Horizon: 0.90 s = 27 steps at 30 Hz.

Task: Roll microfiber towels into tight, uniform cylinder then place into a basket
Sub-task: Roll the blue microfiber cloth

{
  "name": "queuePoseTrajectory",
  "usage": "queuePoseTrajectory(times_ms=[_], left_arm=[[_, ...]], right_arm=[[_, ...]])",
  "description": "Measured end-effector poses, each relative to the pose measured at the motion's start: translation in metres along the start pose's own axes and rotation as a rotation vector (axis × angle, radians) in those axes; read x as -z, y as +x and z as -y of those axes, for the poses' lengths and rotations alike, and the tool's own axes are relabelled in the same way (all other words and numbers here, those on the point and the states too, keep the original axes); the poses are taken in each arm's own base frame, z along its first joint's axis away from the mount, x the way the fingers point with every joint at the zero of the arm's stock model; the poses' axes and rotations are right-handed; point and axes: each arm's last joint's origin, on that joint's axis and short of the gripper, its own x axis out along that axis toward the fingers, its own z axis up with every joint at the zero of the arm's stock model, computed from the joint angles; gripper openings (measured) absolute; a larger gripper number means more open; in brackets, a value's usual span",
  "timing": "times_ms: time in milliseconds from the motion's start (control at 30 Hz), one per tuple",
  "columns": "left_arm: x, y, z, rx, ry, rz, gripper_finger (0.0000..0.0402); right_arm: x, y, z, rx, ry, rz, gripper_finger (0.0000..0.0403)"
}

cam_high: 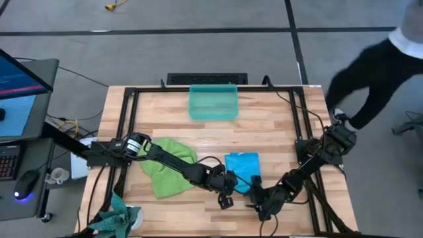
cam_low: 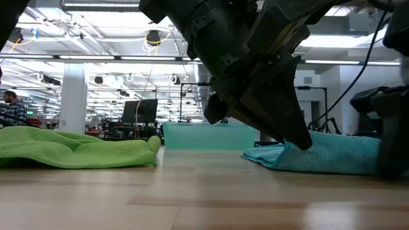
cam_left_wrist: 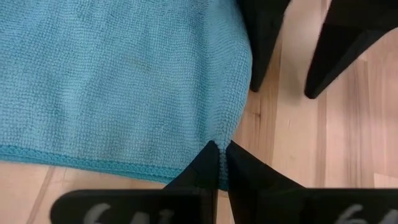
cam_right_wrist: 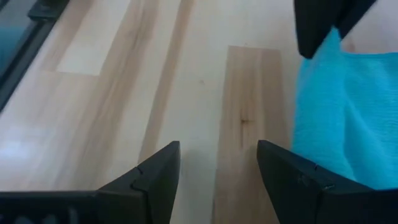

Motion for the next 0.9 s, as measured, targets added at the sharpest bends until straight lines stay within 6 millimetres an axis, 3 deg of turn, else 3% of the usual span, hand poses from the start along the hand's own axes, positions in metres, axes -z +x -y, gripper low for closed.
queuePoseTrajectory(times_ms=[233,567,900], left_arm=[[0.001,0.0,0.002,0.003,-0.005,-0.001,0.0011],[0.002,-0.001,0.004,-0.016,-0.002,0.012,0.0011],[0.002,-0.001,0.004,-0.024,-0.003,0.021,0.0011]], right_arm=[[0.0,-0.001,0.002,0.046,-0.012,0.01,0.0239],[-0.012,-0.02,0.008,0.119,-0.006,0.049,0.0239],[-0.005,-0.007,0.021,0.185,0.018,-0.021,0.0239]])
